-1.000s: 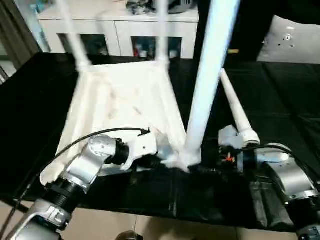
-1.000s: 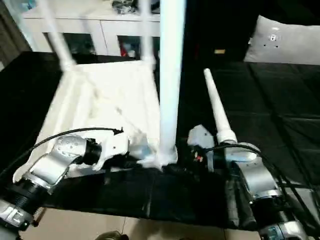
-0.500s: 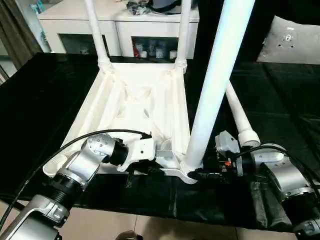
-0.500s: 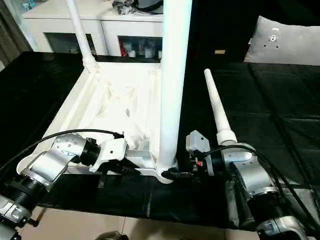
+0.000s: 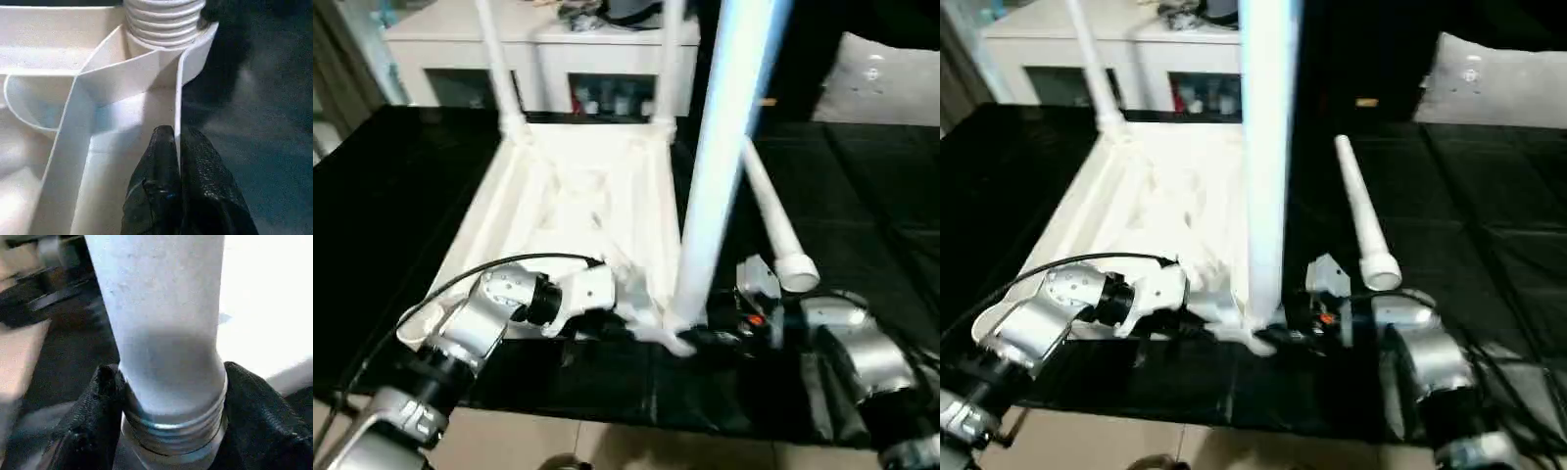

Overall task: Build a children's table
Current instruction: Rotate leg to tighten

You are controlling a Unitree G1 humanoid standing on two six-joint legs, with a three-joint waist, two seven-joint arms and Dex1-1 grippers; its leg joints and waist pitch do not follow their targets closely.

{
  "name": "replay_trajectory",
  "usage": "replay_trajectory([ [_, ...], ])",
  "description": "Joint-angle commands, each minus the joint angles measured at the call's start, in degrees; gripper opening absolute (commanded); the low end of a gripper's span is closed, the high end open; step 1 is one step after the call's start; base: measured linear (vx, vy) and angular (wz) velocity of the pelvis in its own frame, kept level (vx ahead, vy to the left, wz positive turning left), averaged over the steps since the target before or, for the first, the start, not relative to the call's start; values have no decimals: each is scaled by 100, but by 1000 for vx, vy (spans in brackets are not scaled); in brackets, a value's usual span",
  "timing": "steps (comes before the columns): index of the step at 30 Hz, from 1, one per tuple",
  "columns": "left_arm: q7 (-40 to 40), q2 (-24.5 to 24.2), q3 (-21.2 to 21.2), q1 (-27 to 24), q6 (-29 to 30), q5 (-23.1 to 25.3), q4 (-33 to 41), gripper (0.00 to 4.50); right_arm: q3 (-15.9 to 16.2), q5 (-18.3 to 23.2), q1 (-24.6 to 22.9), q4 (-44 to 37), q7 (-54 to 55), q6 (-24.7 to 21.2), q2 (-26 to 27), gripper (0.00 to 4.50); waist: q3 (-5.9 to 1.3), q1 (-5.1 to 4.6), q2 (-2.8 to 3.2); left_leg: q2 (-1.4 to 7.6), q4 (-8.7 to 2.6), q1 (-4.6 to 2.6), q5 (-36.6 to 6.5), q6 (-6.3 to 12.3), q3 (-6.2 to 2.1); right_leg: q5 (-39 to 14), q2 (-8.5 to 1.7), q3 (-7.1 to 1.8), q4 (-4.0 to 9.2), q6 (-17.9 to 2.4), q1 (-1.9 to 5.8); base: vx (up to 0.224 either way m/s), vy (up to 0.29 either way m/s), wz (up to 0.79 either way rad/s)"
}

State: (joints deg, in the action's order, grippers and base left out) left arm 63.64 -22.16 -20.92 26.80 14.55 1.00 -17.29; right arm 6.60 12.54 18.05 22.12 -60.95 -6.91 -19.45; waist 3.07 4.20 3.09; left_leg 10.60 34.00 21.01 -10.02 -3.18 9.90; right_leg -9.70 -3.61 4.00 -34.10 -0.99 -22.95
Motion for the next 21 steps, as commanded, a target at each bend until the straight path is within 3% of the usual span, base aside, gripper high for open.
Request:
replay_trajectory([
  [1,-453,571,81,52,407,-319,604,0,199,-157,116,49,859,-342,531,272,-334,-42,-65,186,-425,-30,-1750,117,-124,-2966,-447,-187,569,-679,266,0,0,0],
  [3,-863,872,196,50,777,-336,718,0,75,-299,190,127,1605,-523,873,272,-327,-137,-80,158,-401,-28,-1700,115,-114,-3035,-444,-189,587,-683,251,0,0,0],
  [5,-1521,1337,321,129,1024,-241,627,0,-179,-407,401,425,2568,-696,1270,272,-325,-228,-95,140,-405,27,-1614,128,-132,-3074,-430,-160,588,-632,275,0,0,0],
  [8,-2088,1664,398,197,1027,-80,494,0,-256,-512,491,531,3002,-750,1427,272,-347,-250,-90,128,-364,-17,-1587,204,-113,-3069,-422,-172,639,-569,228,0,0,0],
  [9,-2190,1722,411,207,1025,-50,472,0,-261,-537,502,541,3066,-762,1448,272,-357,-231,-87,126,-352,-35,-1550,239,-103,-2986,-428,-188,649,-584,220,0,0,0],
  [10,-2366,1840,350,227,948,50,455,0,-310,-481,501,525,3128,-677,1515,272,-370,-228,-110,136,-363,-6,-1409,297,-100,-2680,-407,-205,601,-659,242,0,0,0],
  [12,-2369,1866,281,211,941,86,514,0,-343,-491,468,463,3167,-572,1537,328,-381,-182,-83,159,-364,-6,-1319,357,-91,-2380,-408,-218,565,-742,241,0,0,0],
  [13,-2353,1852,243,169,1019,122,617,0,-451,-470,387,314,3181,-458,1562,342,-394,-158,-81,169,-366,13,-1201,392,-89,-2040,-416,-231,526,-843,266,0,0,0],
  [17,-2317,1652,248,169,898,223,558,0,-499,-378,242,106,2897,-231,1343,381,-414,-96,-40,190,-352,10,-999,451,-87,-1476,-420,-240,454,-1037,288,0,0,0],
  [21,-2163,1499,287,172,743,224,479,0,-543,-286,133,-43,2403,39,963,412,-410,-44,-53,183,-339,23,-935,528,-77,-1455,-431,-240,455,-1059,311,0,0,0],
])
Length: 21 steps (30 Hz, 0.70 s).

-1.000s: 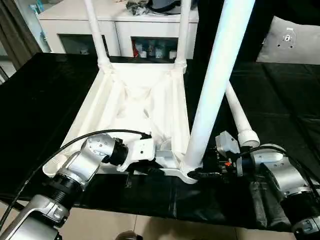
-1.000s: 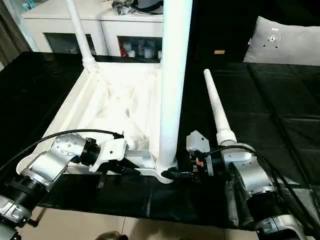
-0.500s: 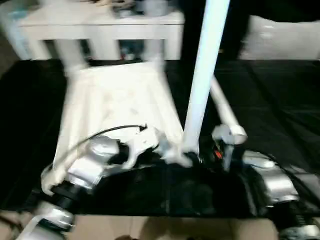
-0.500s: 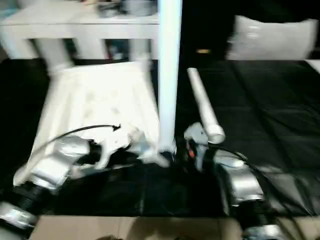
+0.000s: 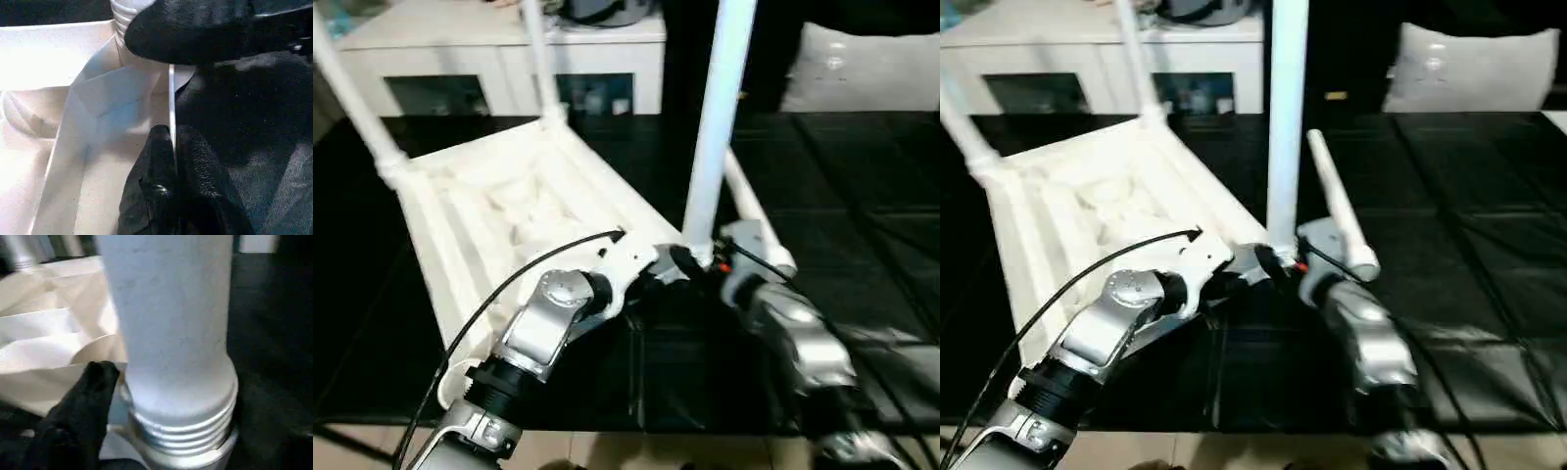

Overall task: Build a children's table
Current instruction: Rotate leg to tighten

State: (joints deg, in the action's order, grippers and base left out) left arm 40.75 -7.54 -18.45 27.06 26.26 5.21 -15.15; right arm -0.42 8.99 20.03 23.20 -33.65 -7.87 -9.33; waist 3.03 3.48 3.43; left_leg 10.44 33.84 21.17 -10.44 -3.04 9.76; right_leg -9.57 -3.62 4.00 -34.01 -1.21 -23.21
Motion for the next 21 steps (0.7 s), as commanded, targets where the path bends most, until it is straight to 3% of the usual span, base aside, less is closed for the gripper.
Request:
replay_trajectory([
  [1,154,12,51,144,-447,-208,257,0,157,64,-84,-178,-448,200,-130,412,-402,32,-92,197,-318,12,-912,515,-60,-1547,-429,-235,456,-1012,338,0,0,0],
  [5,546,-249,4,138,-718,-272,152,0,85,227,-134,-332,-1254,315,-622,447,-396,69,-96,203,-318,-8,-989,558,-62,-1714,-416,-238,473,-946,326,0,0,0],
  [8,868,-459,-68,123,-941,-298,48,0,143,372,-113,-398,-1865,305,-987,447,-390,67,-96,205,-323,0,-1022,572,-65,-1710,-412,-227,468,-948,330,0,0,0],
  [12,1767,-900,-263,84,-1456,-400,-47,0,373,395,-25,-507,-2796,367,-1595,447,-395,132,-93,219,-319,-28,-1063,573,-65,-1876,-422,-230,483,-940,311,0,0,0],
  [20,2890,-1523,-638,166,-2299,-344,-325,0,796,320,93,-493,-3926,564,-2093,447,-405,299,-92,275,-312,-66,-1015,556,-45,-1601,-435,-255,414,-1106,270,0,0,0],
  [21,2915,-1534,-645,171,-2325,-343,-339,0,813,324,96,-492,-3955,555,-2098,447,-403,303,-119,269,-313,-58,-1015,556,-41,-1612,-434,-253,418,-1104,277,0,0,0],
])
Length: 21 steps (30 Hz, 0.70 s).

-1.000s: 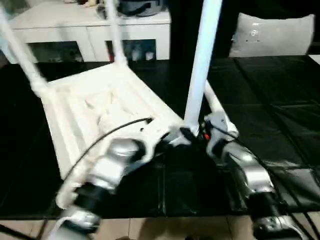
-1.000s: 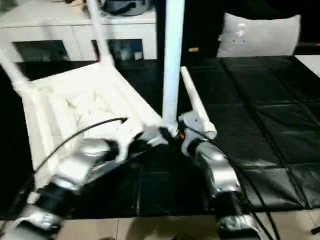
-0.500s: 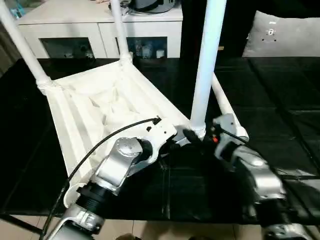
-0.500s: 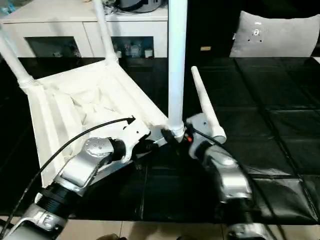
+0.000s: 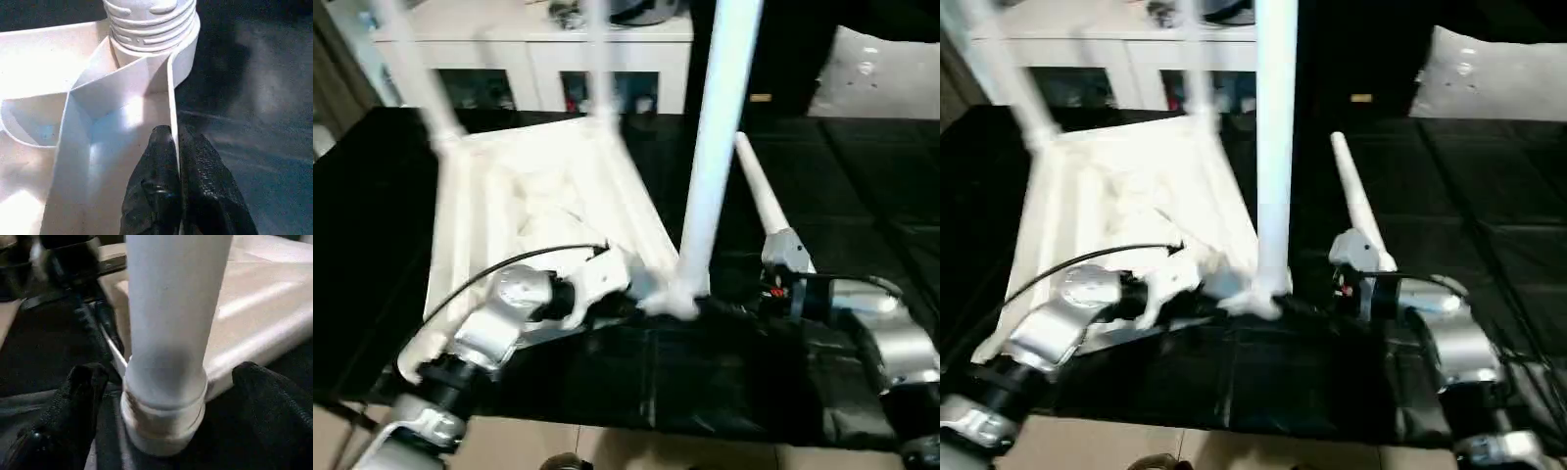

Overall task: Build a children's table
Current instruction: Rotate leg to tighten

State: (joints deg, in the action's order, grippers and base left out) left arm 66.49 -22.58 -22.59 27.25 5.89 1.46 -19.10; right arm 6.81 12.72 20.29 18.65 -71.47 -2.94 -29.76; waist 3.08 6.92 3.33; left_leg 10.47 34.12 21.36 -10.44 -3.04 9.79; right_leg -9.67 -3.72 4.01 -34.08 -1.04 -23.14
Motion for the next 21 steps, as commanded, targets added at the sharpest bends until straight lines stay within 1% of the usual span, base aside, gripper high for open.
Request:
replay_trajectory([
  [1,437,-70,-254,175,-379,18,3,0,151,-20,81,-31,-289,28,-76,447,-409,-25,-99,267,-346,-59,-995,547,-52,-1570,-429,-252,405,-1124,283,0,0,0],
  [2,498,-95,-270,189,-409,13,-16,0,190,-14,88,-29,-350,9,-86,430,-410,-26,-116,268,-347,-55,-1002,546,-51,-1580,-433,-251,406,-1112,290,0,0,0],
  [4,641,-147,-308,238,-531,28,-68,0,276,-16,119,-10,-494,-45,-85,410,-407,-20,-108,270,-354,-56,-1021,525,-57,-1692,-443,-250,410,-1074,288,0,0,0],
  [5,703,-162,-323,269,-581,36,-88,0,326,-26,149,16,-554,-59,-69,408,-405,-20,-136,264,-351,-54,-1025,520,-52,-1741,-439,-250,416,-1053,287,0,0,0],
  [6,724,-166,-326,280,-602,35,-100,0,344,-27,162,30,-574,-59,-65,408,-406,-15,-129,264,-352,-57,-1018,514,-55,-1767,-444,-249,416,-1047,287,0,0,0],
  [7,742,-160,-333,301,-645,36,-124,0,369,-28,191,66,-584,-68,-39,385,-408,-15,-132,272,-351,-57,-1006,497,-56,-1753,-446,-254,410,-1050,285,0,0,0],
  [8,743,-160,-333,302,-647,36,-125,0,370,-28,192,67,-585,-68,-38,373,-406,-22,-131,273,-356,-52,-999,488,-58,-1730,-443,-252,404,-1064,287,0,0,0],
  [11,772,-139,-344,337,-716,24,-181,0,422,-35,232,120,-598,-55,-4,364,-406,-26,-132,266,-351,-51,-990,474,-55,-1724,-441,-250,401,-1079,289,0,0,0],
  [12,784,-132,-347,351,-741,17,-205,0,434,-35,245,133,-605,-56,9,353,-406,-28,-131,266,-350,-50,-998,473,-53,-1737,-446,-252,405,-1070,290,0,0,0],
  [13,796,-121,-359,362,-758,10,-221,0,452,-8,248,137,-647,-107,24,337,-408,-28,-146,261,-347,-51,-989,471,-50,-1763,-444,-254,411,-1046,292,0,0,0],
  [14,798,-120,-360,363,-759,9,-223,0,455,-5,247,137,-654,-116,25,326,-410,-26,-143,262,-346,-52,-979,469,-51,-1752,-444,-255,408,-1048,292,0,0,0],
  [15,809,-113,-365,368,-777,5,-239,0,464,6,243,137,-682,-139,24,326,-413,-26,-140,264,-346,-50,-963,473,-53,-1726,-441,-254,402,-1053,293,0,0,0],
  [18,830,-109,-368,362,-816,-3,-275,0,504,19,199,114,-743,-218,5,291,-416,-25,-144,265,-342,-51,-937,488,-51,-1657,-437,-251,394,-1072,292,0,0,0],
  [19,827,-117,-367,346,-819,-7,-282,0,521,24,165,106,-752,-240,-3,291,-415,-25,-148,266,-344,-44,-925,487,-53,-1656,-443,-250,391,-1078,299,0,0,0],
  [21,818,-126,-368,331,-832,-12,-296,0,534,70,117,86,-763,-290,-1,273,-413,-28,-153,269,-346,-51,-958,480,-53,-1719,-443,-248,399,-1062,294,0,0,0],
])
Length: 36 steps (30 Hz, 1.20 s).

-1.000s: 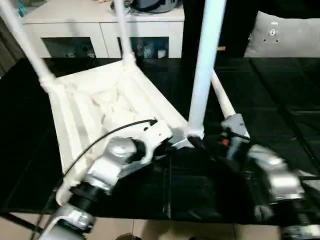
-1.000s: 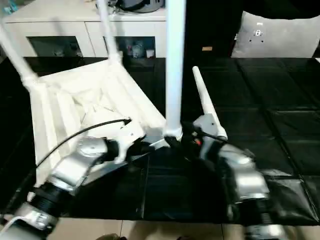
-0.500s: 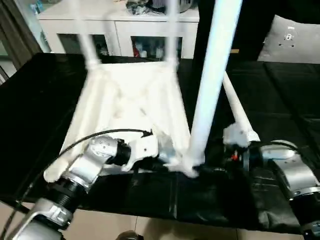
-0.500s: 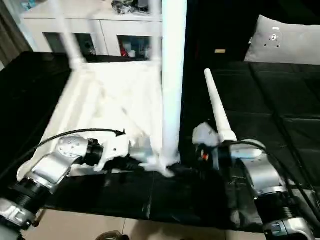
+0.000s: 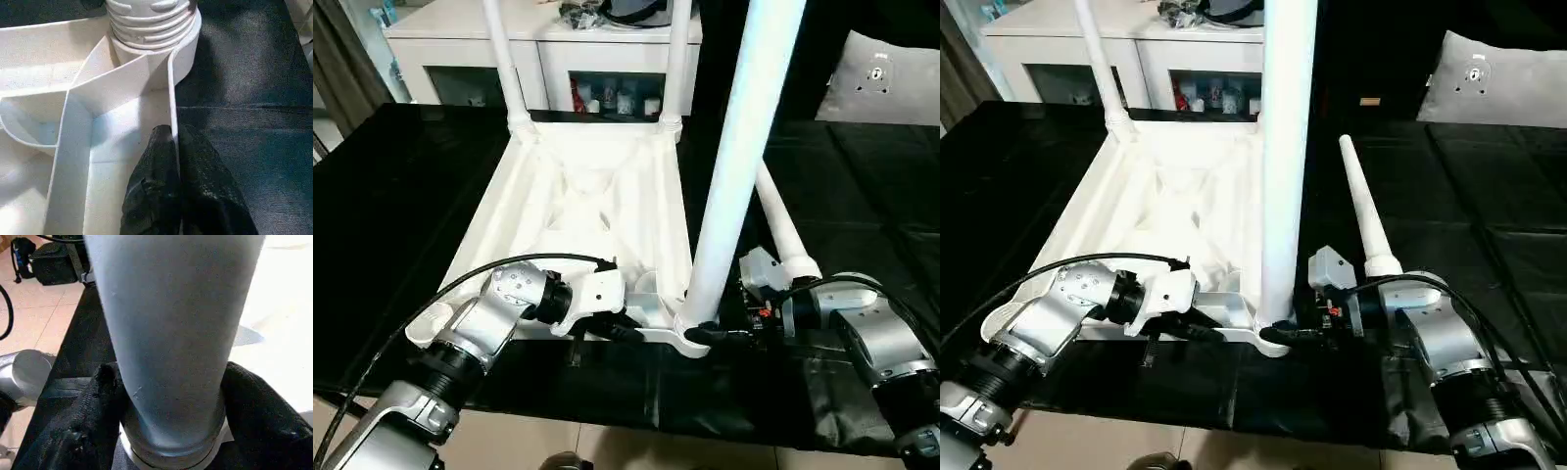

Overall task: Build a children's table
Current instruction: Rotate leg to tighten

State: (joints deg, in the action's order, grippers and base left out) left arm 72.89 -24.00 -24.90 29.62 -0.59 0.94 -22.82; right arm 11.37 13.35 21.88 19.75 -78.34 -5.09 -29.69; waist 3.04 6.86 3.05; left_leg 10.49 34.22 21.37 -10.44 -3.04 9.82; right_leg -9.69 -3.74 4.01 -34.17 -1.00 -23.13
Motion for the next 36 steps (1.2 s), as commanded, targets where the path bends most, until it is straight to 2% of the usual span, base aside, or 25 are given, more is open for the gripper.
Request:
replay_trajectory([
  [1,167,17,-126,82,-158,25,87,0,74,39,-65,-44,-65,-130,7,269,-408,-23,-125,263,-355,-51,-965,478,-54,-1733,-439,-250,412,-1060,292,0,0,0],
  [5,83,37,-53,17,-47,-29,157,0,31,133,-156,-120,70,-389,93,262,-411,-19,-128,266,-358,-48,-916,475,-55,-1696,-437,-251,402,-1059,293,0,0,0],
  [8,-224,182,155,-88,311,-194,370,0,-98,249,-231,-169,445,-727,292,261,-400,-32,-130,260,-362,-42,-973,443,-52,-1781,-443,-247,420,-1064,290,0,0,0],
  [10,-686,396,364,-178,740,-305,624,0,-177,58,-192,-39,1255,-860,637,261,-374,-87,-128,257,-386,-45,-1097,345,-61,-2027,-440,-236,437,-1017,282,0,0,0],
  [11,-1078,579,497,-246,1136,-341,849,0,-255,-48,-145,61,1858,-951,928,261,-351,-129,-126,245,-404,-58,-1258,240,-71,-2370,-447,-227,463,-927,279,0,0,0],
  [12,-1371,720,582,-278,1387,-332,971,0,-291,-115,-111,116,2179,-984,1086,261,-345,-168,-136,238,-416,-51,-1304,190,-78,-2493,-450,-218,476,-891,289,0,0,0],
  [13,-1825,986,686,-324,1800,-308,1173,0,-380,-200,-27,252,2784,-1108,1385,261,-327,-236,-146,209,-428,-46,-1437,120,-100,-2848,-452,-186,531,-742,295,0,0,0],
  [14,-1906,1035,701,-334,1885,-302,1214,0,-403,-217,-10,277,2905,-1145,1446,261,-322,-330,-151,199,-444,-2,-1462,61,-125,-2970,-454,-160,531,-653,328,0,0,0],
  [15,-2202,1229,753,-339,2080,-256,1293,0,-441,-305,30,352,3246,-1169,1616,261,-319,-411,-189,177,-425,-17,-1576,61,-119,-3224,-444,-146,589,-531,299,0,0,0],
  [17,-2358,1325,778,-335,2166,-231,1325,0,-451,-362,41,369,3395,-1167,1690,260,-320,-467,-195,142,-374,-60,-1568,145,-99,-3374,-444,-168,645,-482,248,0,0,0],
  [18,-2751,1604,855,-312,2456,-173,1386,0,-559,-451,74,444,3905,-1203,1906,260,-323,-463,-191,130,-353,-77,-1499,209,-76,-3405,-437,-187,665,-455,222,0,0,0],
  [19,-2982,1754,887,-280,2534,-108,1374,0,-659,-487,110,527,4258,-1224,2031,260,-320,-460,-170,131,-355,-81,-1472,228,-77,-3389,-433,-189,672,-459,210,0,0,0],
  [20,-3203,1898,891,-236,2576,-17,1347,0,-732,-534,142,601,4558,-1219,2135,260,-332,-474,-173,135,-368,-50,-1401,228,-88,-3237,-416,-173,651,-479,239,0,0,0],
  [21,-3299,1961,887,-213,2586,30,1330,0,-758,-558,155,632,4680,-1210,2177,260,-338,-478,-148,147,-380,-42,-1372,217,-96,-3140,-411,-172,636,-492,244,0,0,0],
  [22,-3496,2086,854,-171,2662,125,1348,0,-786,-652,163,647,4869,-1177,2257,260,-344,-476,-145,159,-382,-56,-1393,226,-93,-2985,-401,-179,629,-519,231,0,0,0],
  [25,-3543,2118,775,-150,2705,199,1379,0,-826,-679,152,640,4932,-951,2289,260,-378,-445,-129,181,-384,-69,-1333,314,-82,-2422,-400,-215,576,-716,230,0,0,0],
  [26,-3516,2068,724,-155,2705,236,1397,0,-856,-643,136,614,4873,-829,2275,260,-388,-436,-126,180,-382,-49,-1242,357,-82,-2169,-406,-223,543,-800,259,0,0,0],
  [27,-3509,2049,704,-158,2711,250,1408,0,-867,-629,130,604,4854,-785,2271,316,-393,-425,-114,188,-382,-41,-1193,377,-82,-2037,-412,-228,529,-838,267,0,0,0],
  [28,-3526,2017,706,-181,2765,242,1451,0,-918,-571,106,542,4835,-772,2278,329,-396,-421,-124,185,-372,-24,-1098,413,-74,-1814,-411,-232,503,-912,282,0,0,0],
  [29,-3526,1985,717,-191,2780,240,1466,0,-968,-525,86,487,4809,-749,2271,329,-405,-406,-105,188,-366,-20,-1007,441,-74,-1618,-413,-234,475,-987,296,0,0,0],
  [30,-3526,1979,727,-196,2787,254,1471,0,-991,-505,79,465,4807,-733,2268,349,-409,-404,-112,190,-360,-18,-970,456,-70,-1536,-416,-239,468,-1021,298,0,0,0],
  [31,-3505,1952,752,-202,2777,269,1464,0,-1021,-469,51,396,4745,-682,2223,349,-411,-388,-112,187,-356,-12,-907,480,-67,-1441,-418,-241,458,-1065,309,0,0,0],
  [35,-3327,1756,770,-180,2661,237,1390,0,-1094,-313,-45,229,4264,-393,1940,394,-409,-332,-116,192,-359,-17,-896,518,-64,-1479,-417,-233,462,-1036,322,0,0,0],
  [36,-3322,1752,771,-179,2659,235,1389,0,-1096,-310,-47,228,4250,-385,1934,394,-406,-329,-117,195,-357,-15,-903,521,-64,-1488,-423,-234,463,-1035,321,0,0,0],
])
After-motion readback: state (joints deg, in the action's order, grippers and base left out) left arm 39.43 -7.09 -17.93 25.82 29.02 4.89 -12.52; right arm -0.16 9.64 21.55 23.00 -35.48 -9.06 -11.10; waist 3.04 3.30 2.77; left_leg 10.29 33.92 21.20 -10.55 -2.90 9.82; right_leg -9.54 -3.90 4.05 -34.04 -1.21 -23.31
